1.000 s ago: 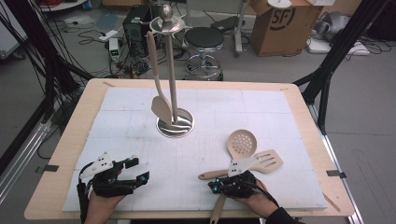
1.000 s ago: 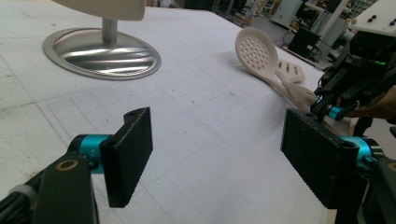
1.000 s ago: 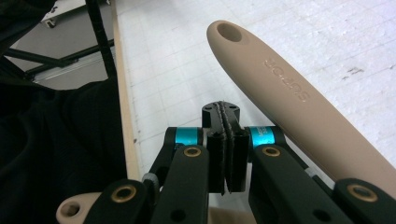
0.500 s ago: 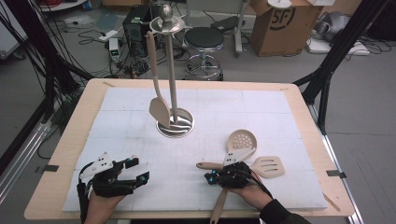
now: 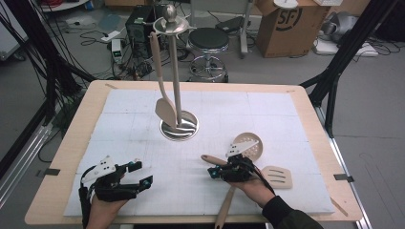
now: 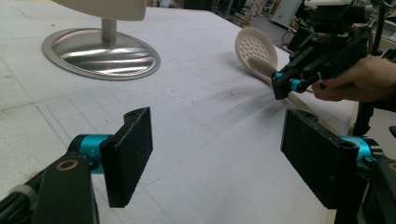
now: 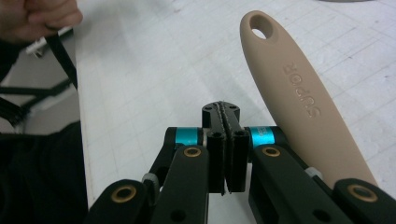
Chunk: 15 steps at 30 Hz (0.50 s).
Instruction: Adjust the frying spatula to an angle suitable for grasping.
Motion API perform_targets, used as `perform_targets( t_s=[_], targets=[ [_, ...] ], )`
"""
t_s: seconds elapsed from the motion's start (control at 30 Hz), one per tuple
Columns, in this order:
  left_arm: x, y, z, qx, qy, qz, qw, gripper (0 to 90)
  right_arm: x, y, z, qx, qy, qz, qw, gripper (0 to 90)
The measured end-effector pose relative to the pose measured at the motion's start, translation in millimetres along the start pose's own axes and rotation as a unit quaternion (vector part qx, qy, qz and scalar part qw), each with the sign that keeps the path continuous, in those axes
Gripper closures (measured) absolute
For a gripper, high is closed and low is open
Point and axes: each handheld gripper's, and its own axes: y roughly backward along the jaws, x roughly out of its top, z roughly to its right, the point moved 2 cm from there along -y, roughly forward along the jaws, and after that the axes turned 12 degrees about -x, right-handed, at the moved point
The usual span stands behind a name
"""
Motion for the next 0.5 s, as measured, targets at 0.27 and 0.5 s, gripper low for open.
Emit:
perform_targets(
  t_s=[0.27, 0.5],
  targets=[
    [0.0, -0.2, 0.3, -0.001, 0.001, 0.001, 1.0000, 25.7, 7.5, -3.2, 9.6, -0.024, -0.019, -0.007, 0.9995, 89.6],
    [-0.1, 0.1, 0.1, 0.000, 0.001, 0.000, 1.0000, 25.7, 13.4, -2.1, 15.9, -0.039, -0.025, -0.002, 0.9989, 89.5]
  ],
)
